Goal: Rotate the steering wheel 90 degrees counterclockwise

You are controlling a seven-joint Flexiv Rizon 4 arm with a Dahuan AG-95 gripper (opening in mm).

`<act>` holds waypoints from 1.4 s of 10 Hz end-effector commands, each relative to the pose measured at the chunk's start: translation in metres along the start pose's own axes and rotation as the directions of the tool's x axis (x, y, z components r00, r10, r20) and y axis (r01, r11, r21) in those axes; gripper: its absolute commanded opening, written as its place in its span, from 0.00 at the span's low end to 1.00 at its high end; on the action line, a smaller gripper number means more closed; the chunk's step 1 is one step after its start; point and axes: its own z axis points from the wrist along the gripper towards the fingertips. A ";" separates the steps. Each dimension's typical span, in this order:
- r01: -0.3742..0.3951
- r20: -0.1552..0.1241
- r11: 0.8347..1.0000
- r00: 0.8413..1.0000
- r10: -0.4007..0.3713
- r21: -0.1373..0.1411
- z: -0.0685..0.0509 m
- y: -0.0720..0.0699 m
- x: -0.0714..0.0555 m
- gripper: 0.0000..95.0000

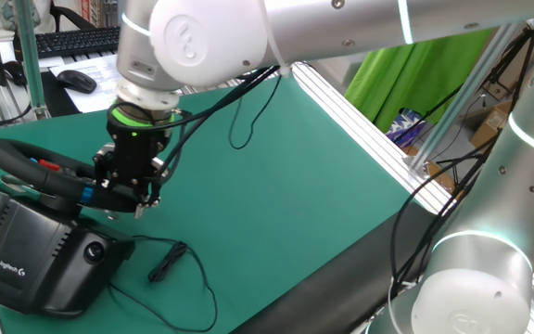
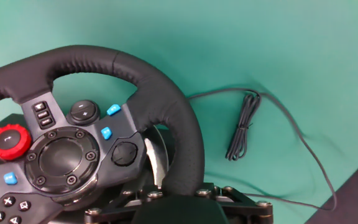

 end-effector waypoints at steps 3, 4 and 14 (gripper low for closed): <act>-0.029 -0.003 1.000 1.000 0.029 0.000 -0.026 -0.003 0.013 0.80; -0.031 -0.001 1.000 1.000 0.031 0.000 -0.033 -0.005 0.014 0.80; -0.017 0.032 0.999 0.999 0.018 -0.028 -0.080 -0.033 0.005 0.80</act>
